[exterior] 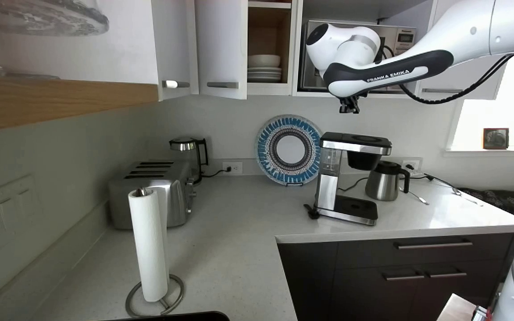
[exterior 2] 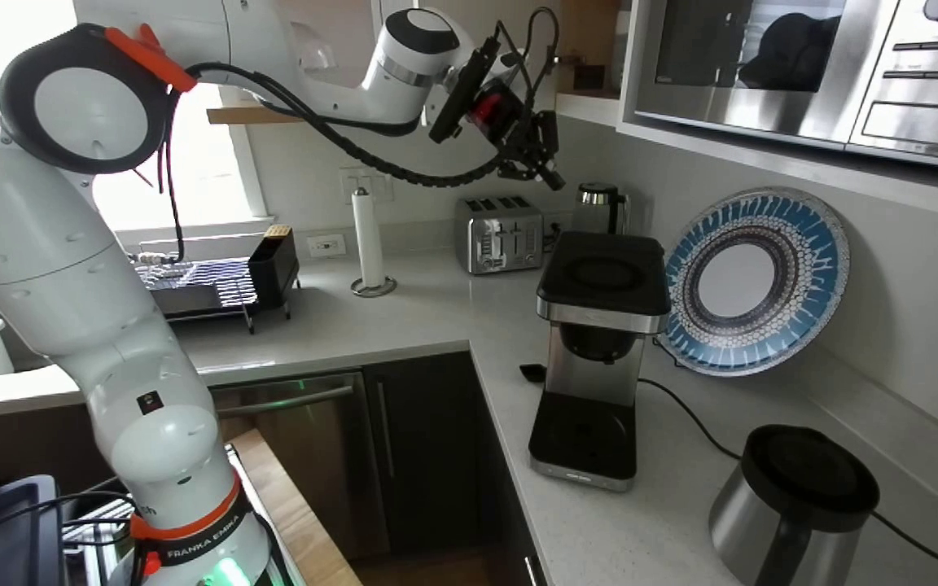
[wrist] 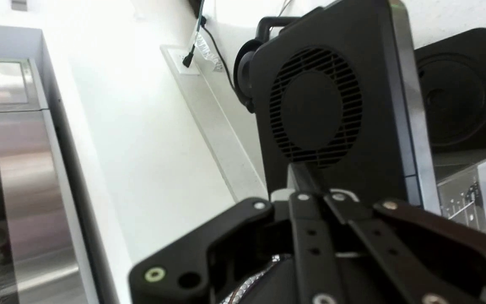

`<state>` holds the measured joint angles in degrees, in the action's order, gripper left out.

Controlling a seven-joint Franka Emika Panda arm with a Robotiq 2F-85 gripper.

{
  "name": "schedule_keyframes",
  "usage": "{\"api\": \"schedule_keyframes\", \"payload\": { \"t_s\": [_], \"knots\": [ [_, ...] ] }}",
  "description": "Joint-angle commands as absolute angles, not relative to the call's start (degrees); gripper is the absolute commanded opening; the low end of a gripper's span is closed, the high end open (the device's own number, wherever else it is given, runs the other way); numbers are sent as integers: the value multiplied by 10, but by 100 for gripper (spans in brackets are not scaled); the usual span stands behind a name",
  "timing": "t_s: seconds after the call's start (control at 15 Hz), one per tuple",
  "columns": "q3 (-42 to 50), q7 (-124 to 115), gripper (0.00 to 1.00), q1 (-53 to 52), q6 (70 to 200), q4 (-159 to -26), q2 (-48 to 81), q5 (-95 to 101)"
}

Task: Close the lid on the coffeemaker chamber

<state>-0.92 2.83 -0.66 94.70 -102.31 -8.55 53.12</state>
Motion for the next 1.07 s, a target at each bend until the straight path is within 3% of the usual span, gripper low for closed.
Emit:
{"api": "schedule_keyframes", "payload": {
  "t_s": [0.0, 0.13, 0.67, 1.0],
  "knots": [
    [-6, 15, 29, -7, 915, -1047, -107, 469],
    [-2, 14, 36, -6, 903, -1043, -113, 419],
    [-2, -50, 96, 0, 908, -1054, -184, 256],
    [-31, -145, 100, 12, 857, -1059, -240, 280]
  ]
}}
